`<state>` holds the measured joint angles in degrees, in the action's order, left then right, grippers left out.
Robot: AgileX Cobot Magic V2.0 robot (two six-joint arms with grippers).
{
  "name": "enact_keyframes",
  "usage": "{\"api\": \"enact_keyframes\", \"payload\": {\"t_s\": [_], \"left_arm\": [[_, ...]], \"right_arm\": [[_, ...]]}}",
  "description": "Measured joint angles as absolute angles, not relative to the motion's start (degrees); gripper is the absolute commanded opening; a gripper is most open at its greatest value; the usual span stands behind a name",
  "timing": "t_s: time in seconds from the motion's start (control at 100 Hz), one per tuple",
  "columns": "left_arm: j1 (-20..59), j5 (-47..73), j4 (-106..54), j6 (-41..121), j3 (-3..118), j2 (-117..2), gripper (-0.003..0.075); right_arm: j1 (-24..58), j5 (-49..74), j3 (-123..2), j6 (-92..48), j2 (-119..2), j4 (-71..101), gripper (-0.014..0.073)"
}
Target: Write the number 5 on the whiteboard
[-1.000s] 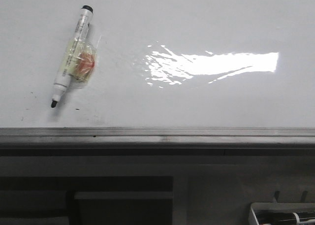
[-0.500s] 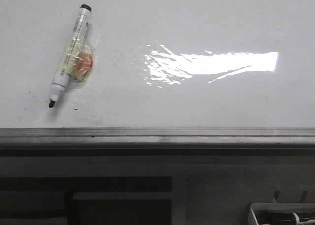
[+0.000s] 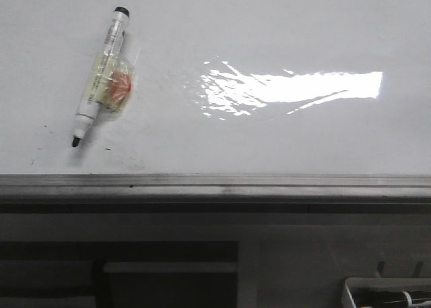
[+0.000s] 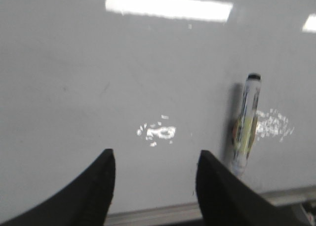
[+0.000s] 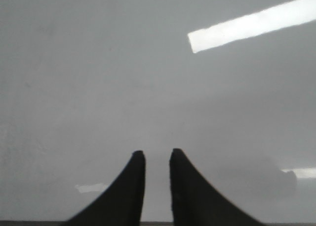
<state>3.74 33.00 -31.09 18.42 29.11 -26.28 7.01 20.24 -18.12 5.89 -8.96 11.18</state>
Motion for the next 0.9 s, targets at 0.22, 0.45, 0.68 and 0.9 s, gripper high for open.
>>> {"api": "enact_keyframes", "payload": {"t_s": [0.22, 0.45, 0.68, 0.9], "left_arm": [[10.91, 35.28, -35.81, 25.26, 30.16, -39.82, 0.0388], [24.6, 23.88, -38.82, 26.26, 30.34, -49.66, 0.0388], [33.6, 11.6, -43.19, 26.26, 30.43, -58.29, 0.0388], [35.37, 4.7, -45.97, 26.26, 30.43, -64.38, 0.0387]], "right_arm": [[7.11, 22.92, -19.34, 5.09, -12.09, 11.13, 0.0356], [10.24, 22.92, -19.34, 4.62, -12.09, 11.13, 0.0356], [13.84, 22.92, -19.34, 2.47, -12.09, 11.13, 0.0356], [14.35, 22.92, -19.34, 2.25, -12.09, 11.13, 0.0356]]}}
